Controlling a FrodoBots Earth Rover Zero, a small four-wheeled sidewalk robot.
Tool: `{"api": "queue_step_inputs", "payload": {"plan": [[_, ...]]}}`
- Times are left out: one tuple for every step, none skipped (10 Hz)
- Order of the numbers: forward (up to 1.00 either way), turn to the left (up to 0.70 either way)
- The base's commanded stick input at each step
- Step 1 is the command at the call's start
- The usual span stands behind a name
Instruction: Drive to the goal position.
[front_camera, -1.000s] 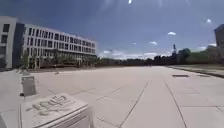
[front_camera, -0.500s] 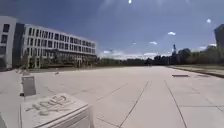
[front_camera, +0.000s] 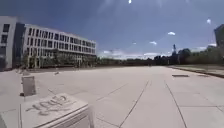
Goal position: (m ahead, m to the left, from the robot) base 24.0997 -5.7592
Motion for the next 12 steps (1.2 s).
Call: {"api": "queue_step_inputs", "payload": {"plan": [[0.06, 0.0], [0.06, 0.0], [0.06, 0.0], [0.06, 0.0], [0.06, 0.0], [0.06, 0.0], [0.06, 0.0], [0.06, 0.0], [0.06, 0.0], [0.06, 0.0], [0.06, 0.0], [0.06, 0.0]]}}
